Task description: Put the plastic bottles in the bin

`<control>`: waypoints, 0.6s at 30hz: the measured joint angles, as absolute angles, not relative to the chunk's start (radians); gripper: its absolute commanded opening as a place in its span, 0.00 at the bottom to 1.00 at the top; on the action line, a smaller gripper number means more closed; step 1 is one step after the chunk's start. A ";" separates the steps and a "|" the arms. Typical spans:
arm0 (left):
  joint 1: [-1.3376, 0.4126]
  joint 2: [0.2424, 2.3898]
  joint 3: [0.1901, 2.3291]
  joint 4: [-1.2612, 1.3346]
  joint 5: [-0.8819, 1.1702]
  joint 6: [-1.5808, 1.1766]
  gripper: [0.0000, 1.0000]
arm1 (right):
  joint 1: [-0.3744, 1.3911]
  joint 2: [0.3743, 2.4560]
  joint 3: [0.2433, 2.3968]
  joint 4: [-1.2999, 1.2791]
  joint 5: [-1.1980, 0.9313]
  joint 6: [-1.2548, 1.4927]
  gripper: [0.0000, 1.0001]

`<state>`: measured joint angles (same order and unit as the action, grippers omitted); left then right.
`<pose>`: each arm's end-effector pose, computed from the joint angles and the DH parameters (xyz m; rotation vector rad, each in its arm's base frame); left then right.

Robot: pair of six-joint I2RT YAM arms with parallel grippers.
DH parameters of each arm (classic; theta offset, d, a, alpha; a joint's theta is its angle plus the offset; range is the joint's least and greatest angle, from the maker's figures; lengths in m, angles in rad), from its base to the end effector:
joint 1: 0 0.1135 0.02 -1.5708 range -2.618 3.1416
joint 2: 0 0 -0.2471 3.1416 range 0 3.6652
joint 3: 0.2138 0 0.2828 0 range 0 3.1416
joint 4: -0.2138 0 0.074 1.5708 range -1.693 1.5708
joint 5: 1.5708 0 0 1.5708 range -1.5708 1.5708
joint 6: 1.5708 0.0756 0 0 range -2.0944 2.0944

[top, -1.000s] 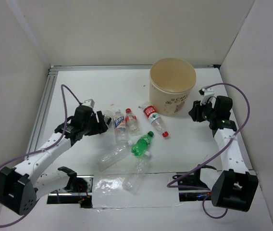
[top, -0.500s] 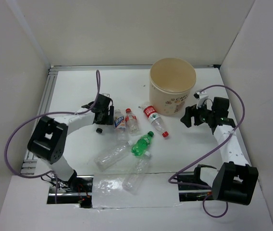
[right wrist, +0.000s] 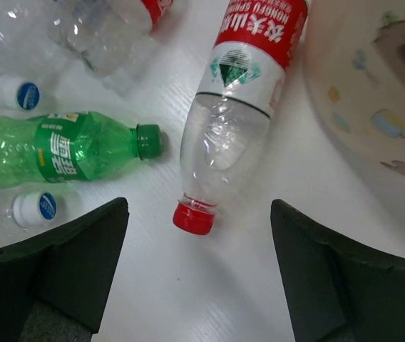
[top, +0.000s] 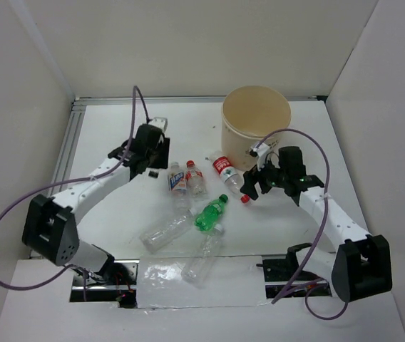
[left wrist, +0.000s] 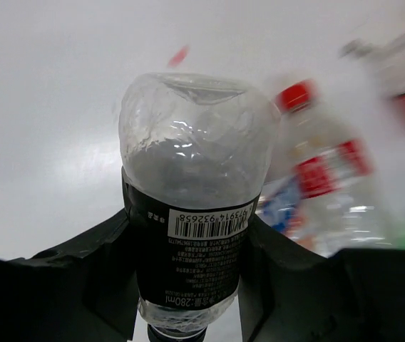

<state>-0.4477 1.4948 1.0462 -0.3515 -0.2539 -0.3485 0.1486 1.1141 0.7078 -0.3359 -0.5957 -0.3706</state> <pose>0.3497 -0.1469 0.1885 -0.0050 2.3403 -0.0925 0.2798 0.0848 0.1889 -0.8522 2.0513 0.5644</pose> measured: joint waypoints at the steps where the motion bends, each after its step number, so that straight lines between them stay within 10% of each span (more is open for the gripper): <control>1: -0.464 1.462 1.094 -0.355 -0.237 -0.341 0.20 | 0.183 1.114 0.691 -0.315 -0.564 -0.364 0.88; 12: -0.628 1.692 1.810 -0.108 -0.022 -0.322 0.28 | 0.351 1.115 0.548 -0.083 -0.236 -0.261 1.00; 18: -0.687 2.017 2.104 -0.012 0.030 -0.356 0.62 | 0.363 1.116 0.526 -0.026 -0.186 -0.254 1.00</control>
<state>-0.6872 2.0174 2.1044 -0.0116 0.0296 -0.3561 0.3626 1.1160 0.5259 -0.0257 -0.1856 -0.2543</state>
